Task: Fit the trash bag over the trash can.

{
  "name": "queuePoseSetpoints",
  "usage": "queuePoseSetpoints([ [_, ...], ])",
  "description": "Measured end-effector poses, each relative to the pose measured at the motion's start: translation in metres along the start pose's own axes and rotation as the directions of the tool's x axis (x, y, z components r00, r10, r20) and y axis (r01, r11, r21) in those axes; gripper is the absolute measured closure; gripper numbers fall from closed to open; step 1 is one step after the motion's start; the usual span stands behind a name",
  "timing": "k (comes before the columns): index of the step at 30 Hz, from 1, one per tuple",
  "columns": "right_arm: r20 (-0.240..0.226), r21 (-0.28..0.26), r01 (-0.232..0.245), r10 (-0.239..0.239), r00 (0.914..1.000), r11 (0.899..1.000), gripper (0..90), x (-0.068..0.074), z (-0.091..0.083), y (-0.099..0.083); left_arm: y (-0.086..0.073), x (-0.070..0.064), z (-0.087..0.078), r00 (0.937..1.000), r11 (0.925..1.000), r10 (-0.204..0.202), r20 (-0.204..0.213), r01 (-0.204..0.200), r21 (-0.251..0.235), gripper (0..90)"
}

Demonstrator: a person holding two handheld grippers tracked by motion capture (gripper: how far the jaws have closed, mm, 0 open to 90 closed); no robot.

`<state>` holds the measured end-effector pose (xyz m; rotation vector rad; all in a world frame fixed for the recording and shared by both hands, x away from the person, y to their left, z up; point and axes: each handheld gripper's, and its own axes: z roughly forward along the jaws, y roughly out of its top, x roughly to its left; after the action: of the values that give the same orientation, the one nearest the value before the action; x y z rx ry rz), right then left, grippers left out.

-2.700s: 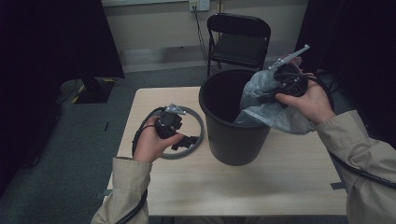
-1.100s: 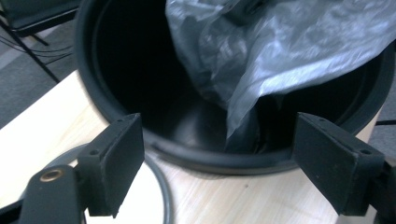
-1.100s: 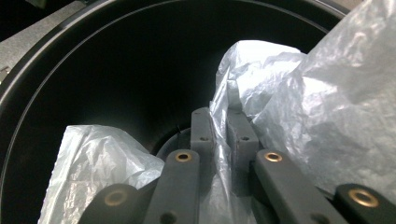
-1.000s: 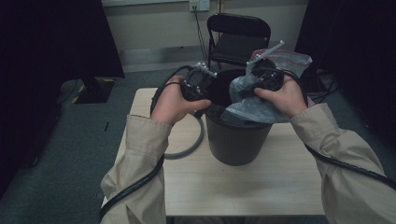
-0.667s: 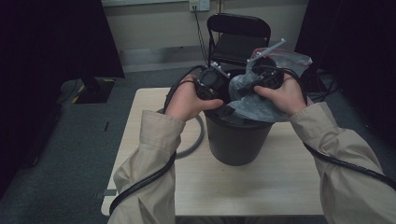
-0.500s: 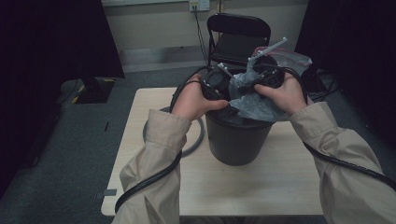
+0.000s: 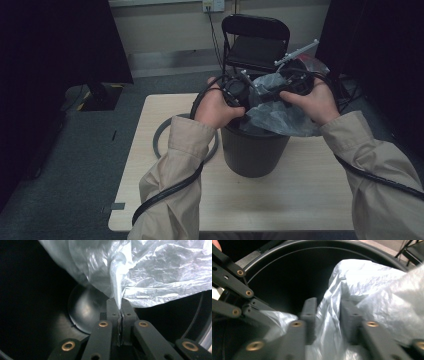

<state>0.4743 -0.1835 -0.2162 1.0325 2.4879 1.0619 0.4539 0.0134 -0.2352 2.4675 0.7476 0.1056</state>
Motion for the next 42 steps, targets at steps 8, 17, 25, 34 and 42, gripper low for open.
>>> queuePoseSetpoints([
  [8,0.078,0.003,-0.024,0.024,0.9967,1.0,43.6,-0.018,-0.031,-0.014,-0.003,0.005,-0.004,0.9989,0.999,-0.032,-0.035,0.033,0.031,89.8],
  [17,0.162,0.042,-0.092,0.084,0.9832,0.995,37.9,-0.047,-0.047,-0.04,-0.004,0.008,-0.002,0.9964,0.996,-0.05,-0.069,0.055,0.07,90.0],
  [25,0.152,0.035,-0.119,0.113,0.9819,0.992,68.9,-0.052,-0.041,-0.044,-0.003,0.008,-0.005,0.9959,0.9976,-0.053,-0.073,0.056,0.041,90.0],
  [34,0.148,0.006,-0.044,0.043,0.988,0.999,90.0,-0.033,-0.043,-0.025,-0.006,0.009,-0.014,0.9968,0.999,-0.044,-0.067,0.043,-0.015,87.7],
  [42,0.075,0.033,0.047,-0.049,0.9959,0.998,90.0,-0.005,-0.018,-0.013,0.004,-0.003,-0.024,0.9915,0.9861,0.025,-0.128,-0.046,-0.16,37.0],
])
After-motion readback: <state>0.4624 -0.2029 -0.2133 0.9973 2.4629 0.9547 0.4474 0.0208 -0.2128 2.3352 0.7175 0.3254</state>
